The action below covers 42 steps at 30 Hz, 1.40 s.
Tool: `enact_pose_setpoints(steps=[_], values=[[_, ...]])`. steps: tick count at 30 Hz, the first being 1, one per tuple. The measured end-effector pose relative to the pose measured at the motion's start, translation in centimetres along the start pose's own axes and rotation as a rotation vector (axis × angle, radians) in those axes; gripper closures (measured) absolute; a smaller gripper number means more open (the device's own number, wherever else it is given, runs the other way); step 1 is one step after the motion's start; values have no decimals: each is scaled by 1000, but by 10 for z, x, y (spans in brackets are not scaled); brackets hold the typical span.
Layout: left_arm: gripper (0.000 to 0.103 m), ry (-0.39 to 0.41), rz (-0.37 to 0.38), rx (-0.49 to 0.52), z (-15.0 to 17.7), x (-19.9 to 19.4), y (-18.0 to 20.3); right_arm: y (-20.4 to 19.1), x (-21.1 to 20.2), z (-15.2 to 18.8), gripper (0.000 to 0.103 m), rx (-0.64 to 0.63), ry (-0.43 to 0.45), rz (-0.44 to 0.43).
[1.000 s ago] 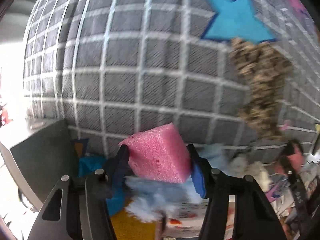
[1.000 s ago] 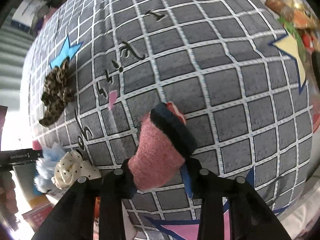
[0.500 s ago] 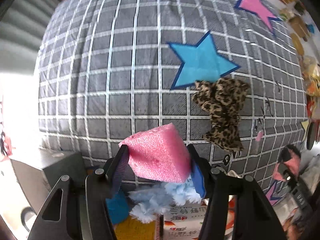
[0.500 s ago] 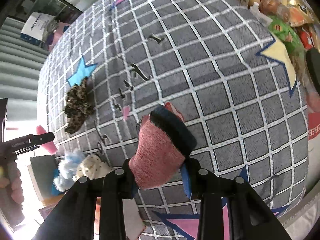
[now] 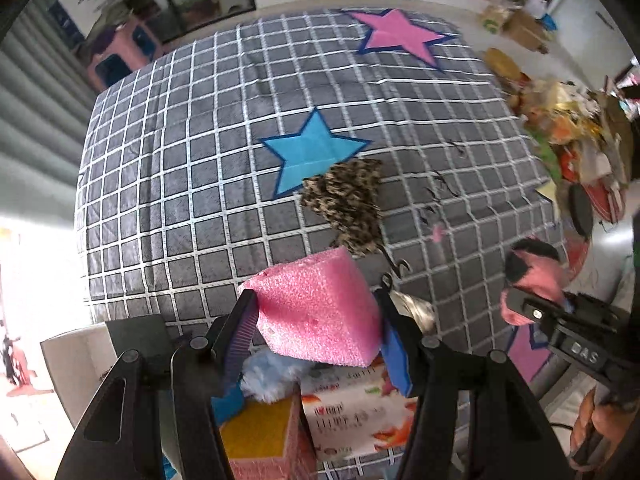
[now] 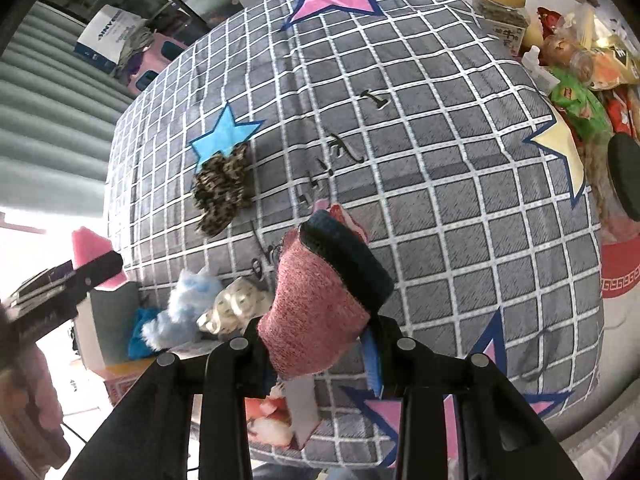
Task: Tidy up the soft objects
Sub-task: 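Carry the pink foam block and pink sock over the white box with both tools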
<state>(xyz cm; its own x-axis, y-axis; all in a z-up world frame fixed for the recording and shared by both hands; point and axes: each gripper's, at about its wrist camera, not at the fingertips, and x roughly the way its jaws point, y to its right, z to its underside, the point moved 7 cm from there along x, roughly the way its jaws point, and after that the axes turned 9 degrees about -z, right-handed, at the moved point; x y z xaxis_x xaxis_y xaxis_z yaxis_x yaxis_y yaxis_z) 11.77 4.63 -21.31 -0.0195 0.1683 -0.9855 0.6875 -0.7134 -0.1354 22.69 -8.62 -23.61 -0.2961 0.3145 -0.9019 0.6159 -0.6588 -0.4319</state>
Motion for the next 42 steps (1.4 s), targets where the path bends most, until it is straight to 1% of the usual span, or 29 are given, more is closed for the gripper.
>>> enact_pose_setpoints(steps=[7,13,18,24,32,38,42], values=[[42,73,22,42,27,-27,5,-26,-5,21,68,-42,-11,11],[42,118,35,31,42,-47,-7,-56,-11,37,68,-94,-4,15],[42,138,40,-2,57,-59,-25,-85,-13,45,68,-145,0,9],[42,154,34,-79,75,-69,-57,-128,-9,55,68,-236,-14,3],[42,171,5,-213,104,-78,-112,-187,4,67,68,-376,-45,-6],[42,169,-26,-319,134,-80,-154,-235,18,81,68,-493,-79,-21],[42,154,-49,-388,158,-77,-181,-269,29,94,68,-571,-104,-37]])
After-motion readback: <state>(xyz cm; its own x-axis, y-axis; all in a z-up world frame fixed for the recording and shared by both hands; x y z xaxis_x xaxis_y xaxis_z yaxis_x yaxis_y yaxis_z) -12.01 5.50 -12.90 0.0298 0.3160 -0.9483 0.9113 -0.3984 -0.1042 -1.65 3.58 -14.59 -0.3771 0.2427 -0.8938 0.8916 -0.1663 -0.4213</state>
